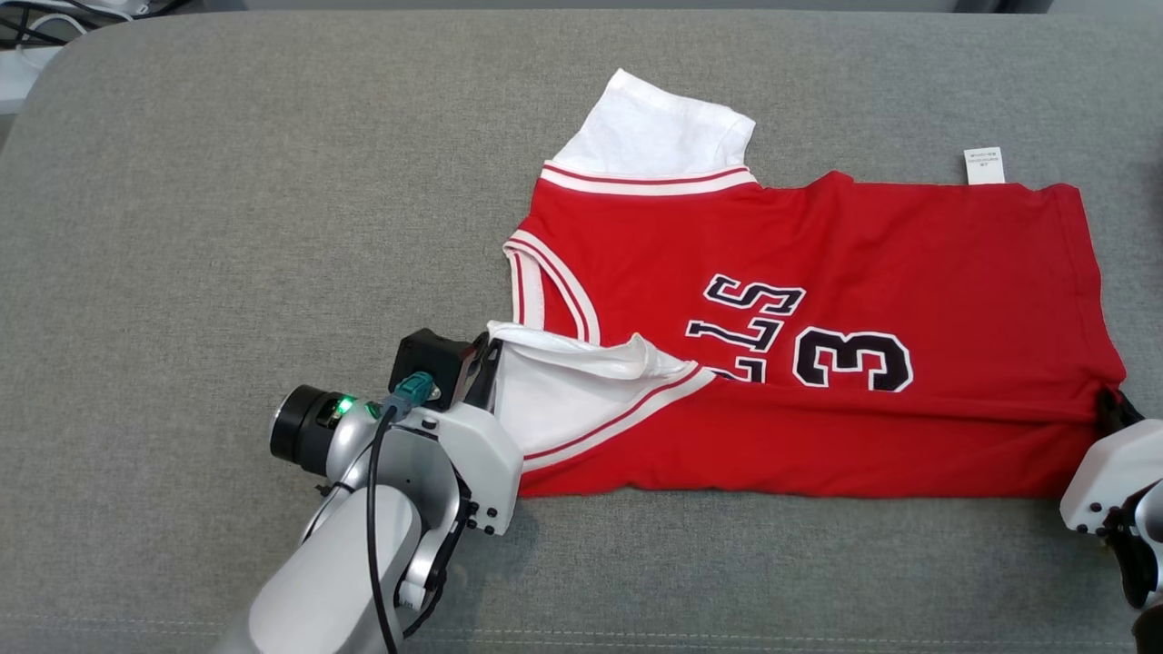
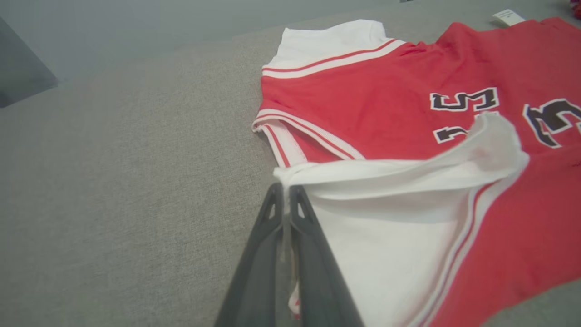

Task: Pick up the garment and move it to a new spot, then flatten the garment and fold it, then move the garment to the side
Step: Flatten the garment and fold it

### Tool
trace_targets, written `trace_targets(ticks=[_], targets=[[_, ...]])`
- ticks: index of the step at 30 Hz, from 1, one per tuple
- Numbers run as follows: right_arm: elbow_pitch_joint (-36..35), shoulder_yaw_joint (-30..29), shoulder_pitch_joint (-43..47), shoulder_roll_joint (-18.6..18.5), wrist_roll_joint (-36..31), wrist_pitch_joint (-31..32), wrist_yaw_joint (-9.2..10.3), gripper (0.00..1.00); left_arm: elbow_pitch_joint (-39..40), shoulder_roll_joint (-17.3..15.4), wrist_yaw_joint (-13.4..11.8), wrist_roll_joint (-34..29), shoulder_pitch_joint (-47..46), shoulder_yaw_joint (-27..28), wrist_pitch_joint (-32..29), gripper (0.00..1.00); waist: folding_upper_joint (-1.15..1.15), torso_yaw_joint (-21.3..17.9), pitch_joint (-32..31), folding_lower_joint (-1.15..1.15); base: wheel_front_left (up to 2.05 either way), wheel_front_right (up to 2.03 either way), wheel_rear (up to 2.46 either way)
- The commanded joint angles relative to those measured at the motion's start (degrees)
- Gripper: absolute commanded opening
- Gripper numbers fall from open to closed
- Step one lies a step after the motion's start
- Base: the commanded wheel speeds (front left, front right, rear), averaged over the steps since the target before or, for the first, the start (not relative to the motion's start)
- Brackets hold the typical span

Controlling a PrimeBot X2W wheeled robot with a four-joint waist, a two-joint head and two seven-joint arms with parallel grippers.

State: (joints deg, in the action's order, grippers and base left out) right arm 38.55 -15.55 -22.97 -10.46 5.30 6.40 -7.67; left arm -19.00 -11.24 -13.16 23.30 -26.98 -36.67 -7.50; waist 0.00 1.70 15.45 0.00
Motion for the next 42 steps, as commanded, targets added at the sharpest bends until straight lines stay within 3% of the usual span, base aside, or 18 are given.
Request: trace_targets(ticks=[1,6,7,9,10,11,19,29,35,42], targets=[[-0.14,1.29,-1.19,-1.21,-1.04,-0.98,0.19,0.00,0.65,-0.58,-0.12,-0.85,-3.01,1.98,0.65,0.00,0.00,-0.05,0.13,0.00,0.00,0.00,0.00],[3.28,1.27,-3.37,-0.96,-2.35,-2.91,0.19,0.00,-2.90,0.46,0.48,-0.41,-4.29,1.45,0.81,0.00,0.00,-0.25,0.56,0.00,0.00,0.00,0.00],[3.84,1.34,-3.70,-0.88,-2.48,-3.21,0.19,0.05,-3.52,0.56,0.55,-0.44,-4.41,1.27,0.76,0.04,0.00,-0.32,0.58,0.00,0.00,0.00,0.00],[4.93,1.45,-4.27,-0.71,-2.72,-3.82,0.19,0.50,-4.51,0.91,0.48,-0.39,-4.68,1.16,1.04,0.39,0.00,-0.43,0.57,0.00,0.00,0.00,0.00],[5.44,1.48,-4.53,-0.62,-2.80,-4.17,0.19,0.86,-4.93,1.04,0.32,-0.45,-4.82,1.15,1.27,0.98,0.00,-0.49,0.52,0.00,0.00,0.00,0.00],[5.94,1.48,-4.77,-0.52,-2.88,-4.47,0.19,1.00,-5.19,1.21,0.12,-0.52,-4.98,1.19,1.76,1.00,0.00,-0.55,0.49,0.00,0.00,0.00,0.00],[6.76,2.29,-5.03,0.12,-3.23,-10.25,0.19,1.00,-5.88,1.35,-0.85,-0.13,-4.63,1.86,4.34,1.00,0.00,-0.87,-1.05,0.00,0.00,0.00,0.00],[0.23,5.79,1.12,0.77,-0.86,-18.86,0.19,1.00,0.26,0.30,-3.32,3.88,3.29,6.10,10.20,1.00,0.00,-1.29,-5.83,0.00,0.00,0.00,0.00],[-6.65,6.31,6.55,0.62,1.37,-21.19,0.19,1.00,4.18,0.42,-3.40,7.17,8.93,8.86,14.57,1.00,0.00,-1.22,-8.45,0.00,0.00,0.00,0.00],[-12.85,5.68,13.65,0.83,2.63,-21.38,0.19,1.00,4.69,0.87,-1.43,9.94,15.02,8.86,17.46,1.00,0.00,-1.11,-11.60,0.00,0.00,0.00,0.00]])
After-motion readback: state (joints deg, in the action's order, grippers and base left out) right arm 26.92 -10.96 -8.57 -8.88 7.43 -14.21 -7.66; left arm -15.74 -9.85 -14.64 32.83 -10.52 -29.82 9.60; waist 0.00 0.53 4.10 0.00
